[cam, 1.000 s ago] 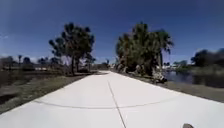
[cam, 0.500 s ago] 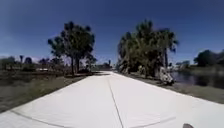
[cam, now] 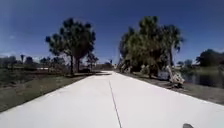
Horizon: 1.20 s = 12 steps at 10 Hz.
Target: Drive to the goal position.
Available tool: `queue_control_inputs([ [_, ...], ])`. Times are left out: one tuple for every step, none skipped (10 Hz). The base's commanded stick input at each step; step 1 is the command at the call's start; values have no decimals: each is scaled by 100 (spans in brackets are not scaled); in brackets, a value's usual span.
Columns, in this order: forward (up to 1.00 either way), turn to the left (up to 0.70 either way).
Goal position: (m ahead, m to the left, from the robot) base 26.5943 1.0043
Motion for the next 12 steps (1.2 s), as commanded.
queue_control_inputs([
  [100, 0],
  [100, 0],
  [100, 0],
  [100, 0],
  [100, 0],
  [100, 0],
  [100, 0],
  [100, 0],
  [100, 0],
  [100, 0],
  [100, 0],
  [100, 0],
])
